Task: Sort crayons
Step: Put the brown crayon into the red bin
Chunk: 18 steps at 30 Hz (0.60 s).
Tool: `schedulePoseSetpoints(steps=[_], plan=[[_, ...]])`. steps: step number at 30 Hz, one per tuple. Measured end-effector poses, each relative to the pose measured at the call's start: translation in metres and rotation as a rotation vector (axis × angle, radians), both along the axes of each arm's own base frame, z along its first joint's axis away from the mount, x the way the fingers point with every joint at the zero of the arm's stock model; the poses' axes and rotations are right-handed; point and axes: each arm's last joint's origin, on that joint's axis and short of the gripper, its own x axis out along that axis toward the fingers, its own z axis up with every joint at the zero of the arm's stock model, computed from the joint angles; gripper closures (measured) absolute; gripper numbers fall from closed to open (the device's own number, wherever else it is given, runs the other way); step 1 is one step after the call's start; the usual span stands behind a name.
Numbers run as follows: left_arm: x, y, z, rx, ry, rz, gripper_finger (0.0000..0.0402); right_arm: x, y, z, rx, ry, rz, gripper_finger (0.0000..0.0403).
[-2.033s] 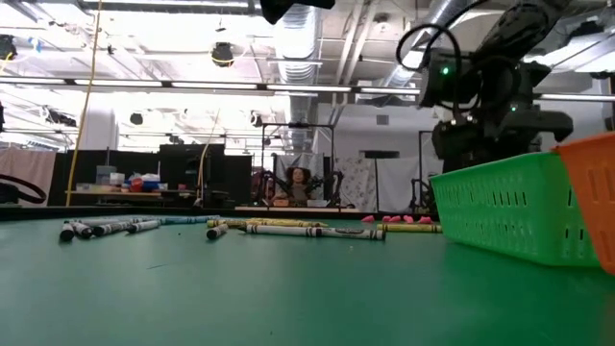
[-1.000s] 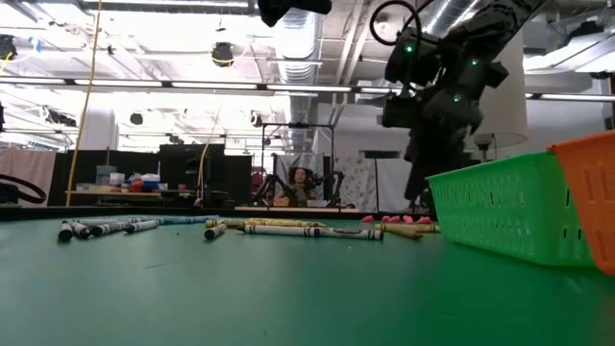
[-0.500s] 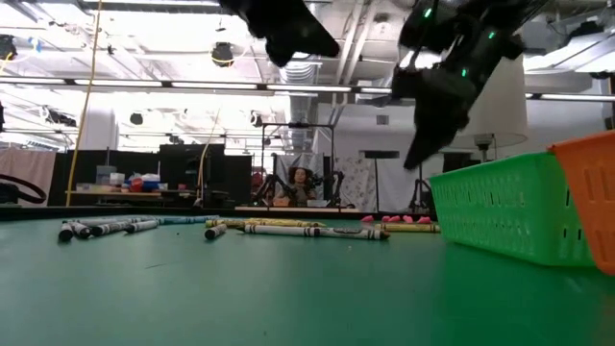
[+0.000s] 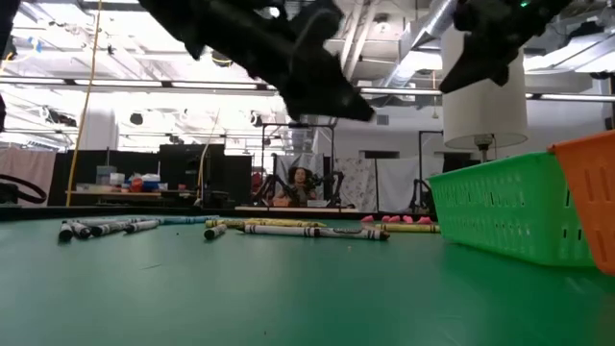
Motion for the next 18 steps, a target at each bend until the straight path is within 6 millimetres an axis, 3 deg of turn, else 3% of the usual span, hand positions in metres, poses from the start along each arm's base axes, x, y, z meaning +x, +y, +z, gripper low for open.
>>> schedulePoseSetpoints(steps=[5,10,18], plan=[[0.023,-0.009,-0.019,0.202,0.171,-0.222,0.0319,-0.011,0.005,0.000,0.024,0.019,0.010,0.0403],[0.044,-0.008,-0.017,0.359,0.287,-0.404,0.0271,-0.014,0.009,-0.002,0.037,0.044,0.027,0.0403],[0.068,0.004,-0.015,0.524,0.424,-0.671,0.0257,-0.011,0.013,-0.004,0.039,0.067,0.052,0.0403]])
